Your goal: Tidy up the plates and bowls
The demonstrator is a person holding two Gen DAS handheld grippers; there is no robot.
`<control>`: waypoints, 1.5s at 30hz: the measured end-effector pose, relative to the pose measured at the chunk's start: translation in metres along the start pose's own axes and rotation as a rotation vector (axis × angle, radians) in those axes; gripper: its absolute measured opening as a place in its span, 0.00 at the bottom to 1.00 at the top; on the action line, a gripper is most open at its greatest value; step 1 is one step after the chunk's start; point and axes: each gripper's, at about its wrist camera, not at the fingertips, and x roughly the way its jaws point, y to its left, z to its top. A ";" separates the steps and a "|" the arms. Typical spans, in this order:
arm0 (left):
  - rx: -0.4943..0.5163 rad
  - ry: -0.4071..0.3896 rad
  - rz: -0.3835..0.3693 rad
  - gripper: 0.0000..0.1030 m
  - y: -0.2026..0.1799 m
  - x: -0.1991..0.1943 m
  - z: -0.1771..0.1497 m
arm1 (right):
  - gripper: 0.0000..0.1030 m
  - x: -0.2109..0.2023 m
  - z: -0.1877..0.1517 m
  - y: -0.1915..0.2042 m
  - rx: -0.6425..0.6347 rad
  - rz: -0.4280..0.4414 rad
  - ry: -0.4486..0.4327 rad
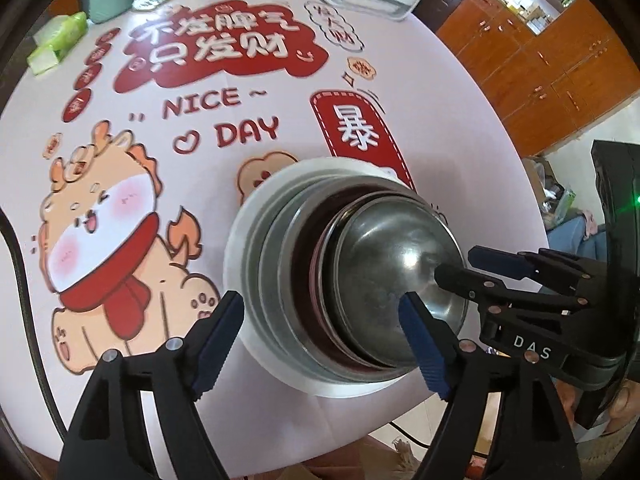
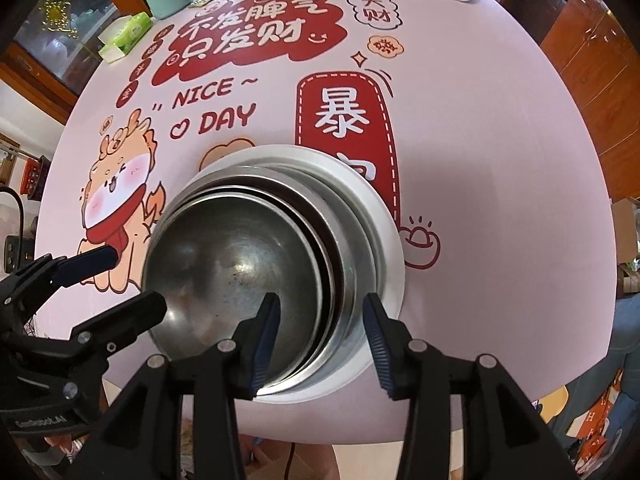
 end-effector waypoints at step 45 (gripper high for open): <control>-0.199 -0.464 0.445 0.95 -0.034 -0.174 -0.063 | 0.42 -0.134 -0.054 0.031 -0.038 0.028 -0.422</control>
